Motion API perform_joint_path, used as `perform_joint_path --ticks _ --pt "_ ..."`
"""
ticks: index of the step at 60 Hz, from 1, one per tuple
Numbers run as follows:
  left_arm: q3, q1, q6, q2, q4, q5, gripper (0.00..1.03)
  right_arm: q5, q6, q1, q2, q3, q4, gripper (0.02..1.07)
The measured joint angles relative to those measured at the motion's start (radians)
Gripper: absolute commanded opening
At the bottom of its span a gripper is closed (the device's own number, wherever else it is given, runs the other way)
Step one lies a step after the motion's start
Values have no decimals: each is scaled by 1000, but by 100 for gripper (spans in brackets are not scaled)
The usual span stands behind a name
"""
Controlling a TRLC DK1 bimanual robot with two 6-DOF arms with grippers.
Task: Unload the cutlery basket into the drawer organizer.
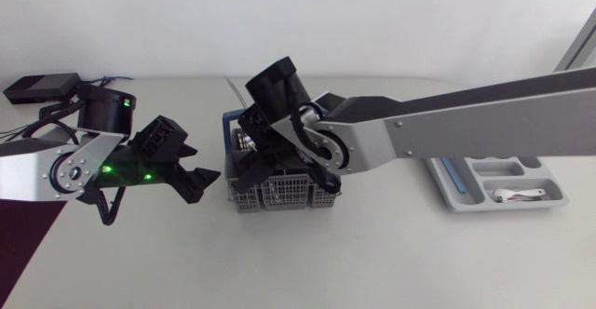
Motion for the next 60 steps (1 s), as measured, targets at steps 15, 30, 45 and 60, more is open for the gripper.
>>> perform_joint_path --ticks 15,30,45,60 --pt "-1 0 0 3 16 13 94 60 3 13 63 44 38 49" --pt "-18 0 0 6 26 21 94 85 3 13 103 54 45 44" --pt "-40 0 0 13 40 25 94 93 3 11 118 54 72 32" --pt "-45 0 0 16 41 26 94 105 3 11 122 55 88 18"
